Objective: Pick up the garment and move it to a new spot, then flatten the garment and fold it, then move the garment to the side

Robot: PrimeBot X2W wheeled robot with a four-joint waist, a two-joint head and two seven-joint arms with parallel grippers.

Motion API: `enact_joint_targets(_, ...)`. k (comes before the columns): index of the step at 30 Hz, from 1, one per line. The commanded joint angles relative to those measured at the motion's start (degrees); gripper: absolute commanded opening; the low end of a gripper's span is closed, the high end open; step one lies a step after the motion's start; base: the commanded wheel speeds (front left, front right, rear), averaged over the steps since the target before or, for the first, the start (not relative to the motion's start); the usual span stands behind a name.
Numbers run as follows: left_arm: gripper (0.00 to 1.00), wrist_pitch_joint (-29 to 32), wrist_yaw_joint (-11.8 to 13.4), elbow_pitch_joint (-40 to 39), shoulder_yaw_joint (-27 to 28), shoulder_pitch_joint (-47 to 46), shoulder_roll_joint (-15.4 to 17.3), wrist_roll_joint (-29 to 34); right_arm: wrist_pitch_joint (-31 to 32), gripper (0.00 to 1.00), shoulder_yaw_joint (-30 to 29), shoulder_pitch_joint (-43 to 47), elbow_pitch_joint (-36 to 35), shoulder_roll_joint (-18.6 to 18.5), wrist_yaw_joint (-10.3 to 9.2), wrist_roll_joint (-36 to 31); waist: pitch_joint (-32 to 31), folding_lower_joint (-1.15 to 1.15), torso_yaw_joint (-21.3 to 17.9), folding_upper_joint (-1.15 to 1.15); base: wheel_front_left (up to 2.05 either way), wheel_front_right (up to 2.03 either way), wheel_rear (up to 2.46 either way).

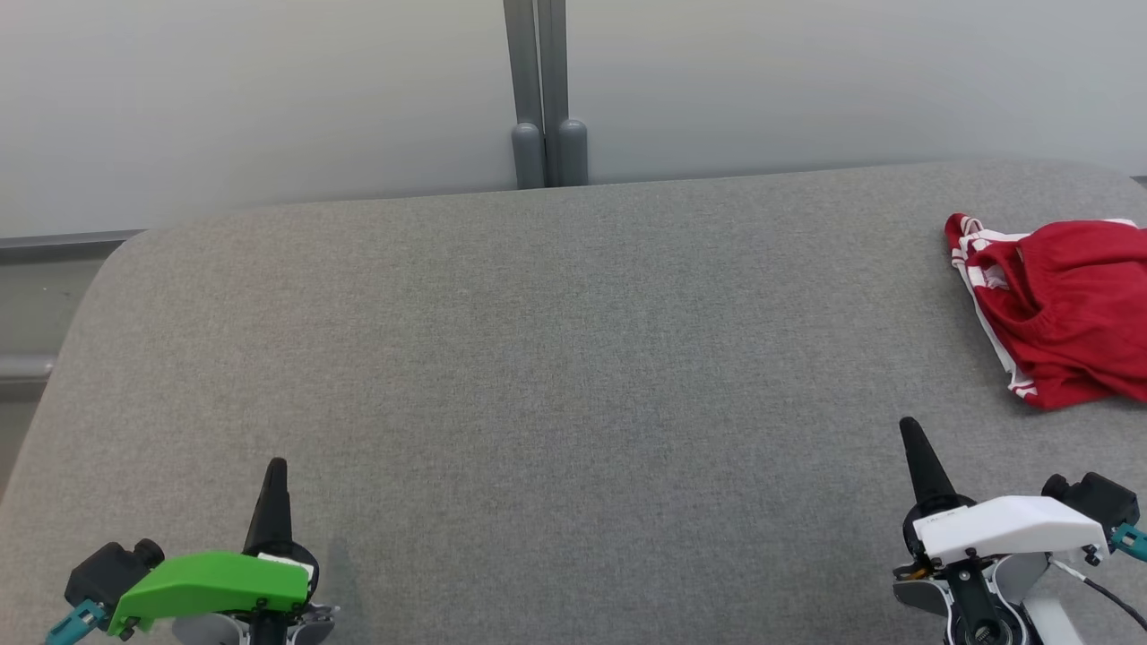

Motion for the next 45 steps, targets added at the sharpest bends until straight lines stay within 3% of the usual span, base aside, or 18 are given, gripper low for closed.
enact_joint_targets(1,0.00,0.3,-0.5,-0.7,0.6,-1.5,0.1,-1.4,0.4,0.00,-0.4,-1.5,-0.8,-0.2,0.03,1.7,0.0,0.00,0.0,0.00,0.00,0.00,0.00)
enact_joint_targets(45,0.00,6.1,-3.6,-0.8,4.9,-3.6,-0.1,-21.6,6.5,0.00,-4.1,-2.2,-1.2,0.0,0.03,22.5,0.6,0.00,-0.1,0.00,0.00,0.00,0.00)
